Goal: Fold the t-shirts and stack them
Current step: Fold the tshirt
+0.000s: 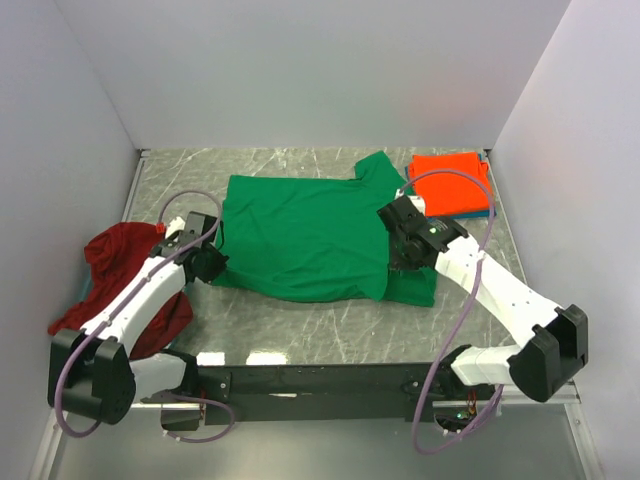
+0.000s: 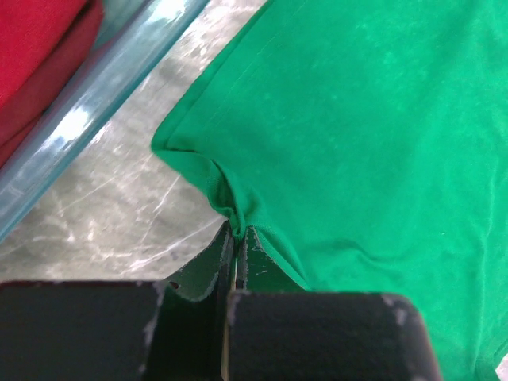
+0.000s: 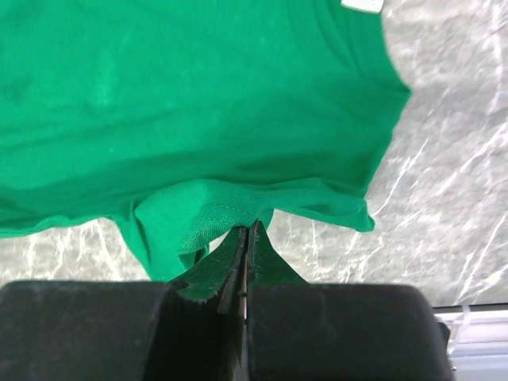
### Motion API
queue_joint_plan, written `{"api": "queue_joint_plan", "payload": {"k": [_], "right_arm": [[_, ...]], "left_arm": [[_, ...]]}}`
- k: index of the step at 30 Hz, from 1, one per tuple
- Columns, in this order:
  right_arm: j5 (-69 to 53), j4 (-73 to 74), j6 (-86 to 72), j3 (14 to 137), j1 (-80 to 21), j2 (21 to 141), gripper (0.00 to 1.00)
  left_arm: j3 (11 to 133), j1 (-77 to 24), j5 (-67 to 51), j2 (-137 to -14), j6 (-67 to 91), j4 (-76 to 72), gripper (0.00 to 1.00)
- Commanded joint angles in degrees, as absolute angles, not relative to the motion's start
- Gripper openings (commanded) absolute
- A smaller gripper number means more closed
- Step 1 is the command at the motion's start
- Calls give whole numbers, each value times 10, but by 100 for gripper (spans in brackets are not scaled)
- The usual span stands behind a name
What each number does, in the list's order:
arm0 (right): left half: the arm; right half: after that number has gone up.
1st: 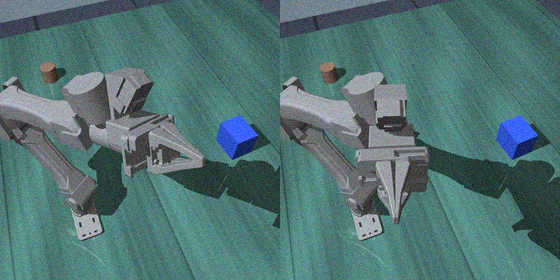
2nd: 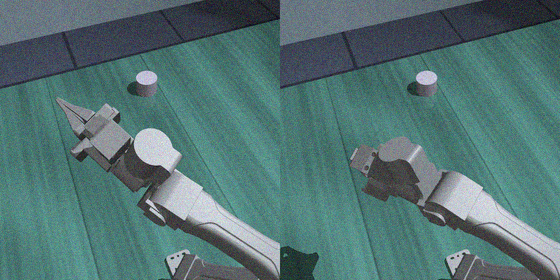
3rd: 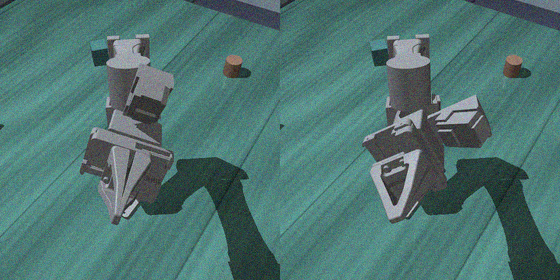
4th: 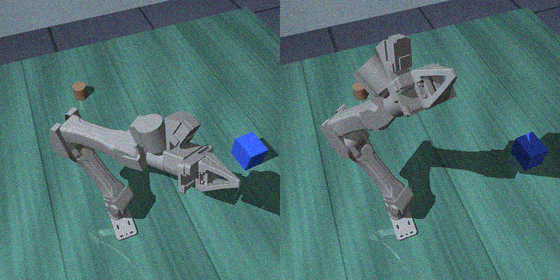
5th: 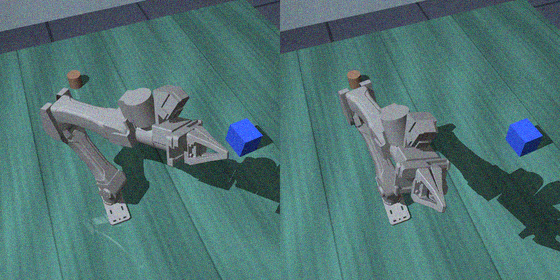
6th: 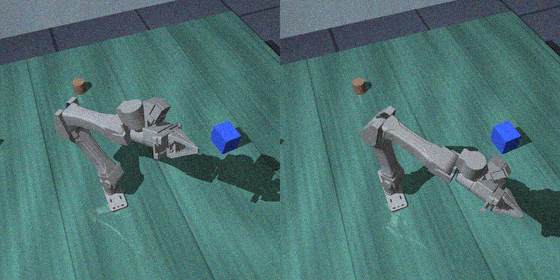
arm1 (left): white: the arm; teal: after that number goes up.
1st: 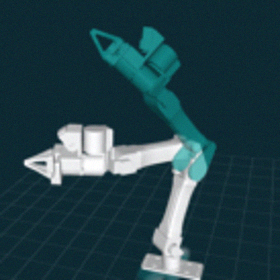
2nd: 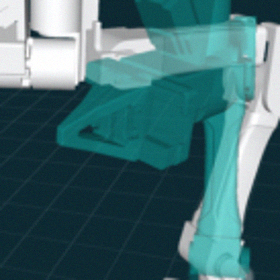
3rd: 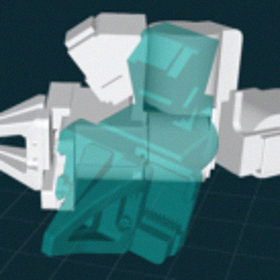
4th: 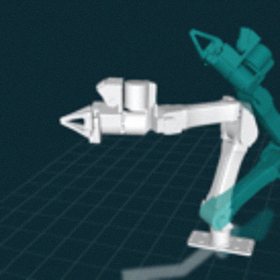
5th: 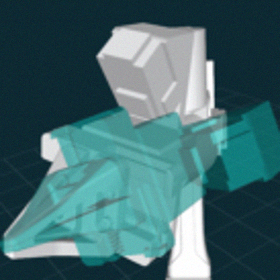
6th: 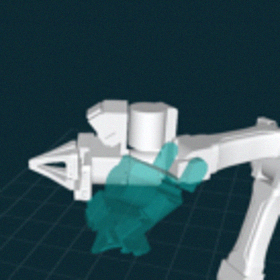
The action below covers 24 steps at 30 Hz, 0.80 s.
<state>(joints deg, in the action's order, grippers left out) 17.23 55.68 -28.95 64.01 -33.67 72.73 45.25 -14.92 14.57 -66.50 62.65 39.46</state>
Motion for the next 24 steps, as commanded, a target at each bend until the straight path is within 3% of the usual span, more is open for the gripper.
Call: {"api": "queue_joint_plan", "payload": {"k": [1, 24], "right_arm": [[192, 543, -265, 677, -317, 750, 0], [167, 515, -196, 820, -208, 918, 0]], "left_arm": [[487, -140, 142, -685, 604, 363, 1], [615, -96, 165, -858, 565, 329, 1]]}}
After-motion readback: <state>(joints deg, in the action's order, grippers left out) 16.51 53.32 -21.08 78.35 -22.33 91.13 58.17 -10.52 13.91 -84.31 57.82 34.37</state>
